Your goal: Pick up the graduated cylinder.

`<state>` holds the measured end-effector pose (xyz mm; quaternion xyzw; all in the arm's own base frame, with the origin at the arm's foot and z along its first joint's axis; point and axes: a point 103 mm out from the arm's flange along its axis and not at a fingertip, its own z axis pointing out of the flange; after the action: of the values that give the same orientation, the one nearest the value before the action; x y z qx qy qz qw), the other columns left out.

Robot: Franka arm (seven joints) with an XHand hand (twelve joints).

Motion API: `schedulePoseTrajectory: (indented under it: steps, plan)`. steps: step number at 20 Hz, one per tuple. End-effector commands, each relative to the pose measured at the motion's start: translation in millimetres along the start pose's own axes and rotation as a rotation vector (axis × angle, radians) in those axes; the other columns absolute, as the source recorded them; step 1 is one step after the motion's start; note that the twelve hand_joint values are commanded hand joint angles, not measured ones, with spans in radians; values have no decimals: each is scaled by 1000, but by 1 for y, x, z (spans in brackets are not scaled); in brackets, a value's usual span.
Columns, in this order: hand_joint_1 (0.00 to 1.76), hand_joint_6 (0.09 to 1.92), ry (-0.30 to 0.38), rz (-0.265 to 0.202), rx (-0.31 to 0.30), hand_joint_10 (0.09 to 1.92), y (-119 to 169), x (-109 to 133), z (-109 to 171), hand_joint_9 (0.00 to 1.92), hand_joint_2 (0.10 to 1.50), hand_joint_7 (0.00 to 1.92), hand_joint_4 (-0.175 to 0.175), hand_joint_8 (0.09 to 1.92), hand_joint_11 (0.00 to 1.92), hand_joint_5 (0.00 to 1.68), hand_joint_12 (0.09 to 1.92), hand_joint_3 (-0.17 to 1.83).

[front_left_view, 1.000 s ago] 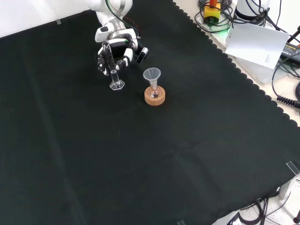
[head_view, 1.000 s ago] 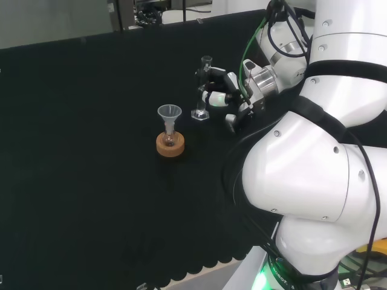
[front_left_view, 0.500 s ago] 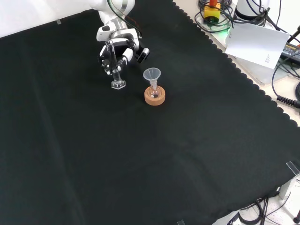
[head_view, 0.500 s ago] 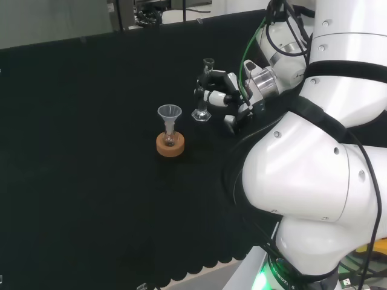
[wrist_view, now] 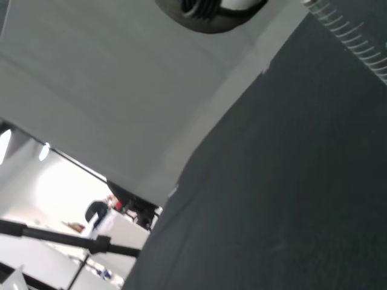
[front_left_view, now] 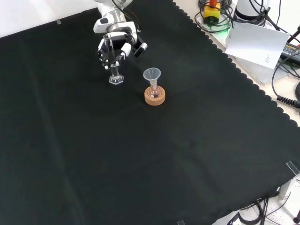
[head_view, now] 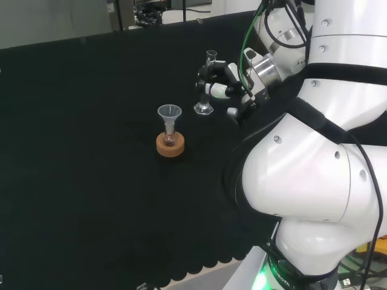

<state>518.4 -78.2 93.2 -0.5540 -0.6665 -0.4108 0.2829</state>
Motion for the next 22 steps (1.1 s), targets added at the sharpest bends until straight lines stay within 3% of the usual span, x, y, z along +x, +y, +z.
schedulePoseTrajectory:
  steps: [1,14,22]
  plan:
    - [1229,989,-171,-32,117,108,6,14,-21,1379,1098,1064,35,891,1142,993,840,-3]
    - [1238,939,-465,-53,318,87,-3,53,-53,1431,1083,1115,24,829,1214,1011,802,-4]
    - [1241,917,-594,23,500,87,-40,80,-61,1448,1076,1132,23,804,1228,1024,793,-4]
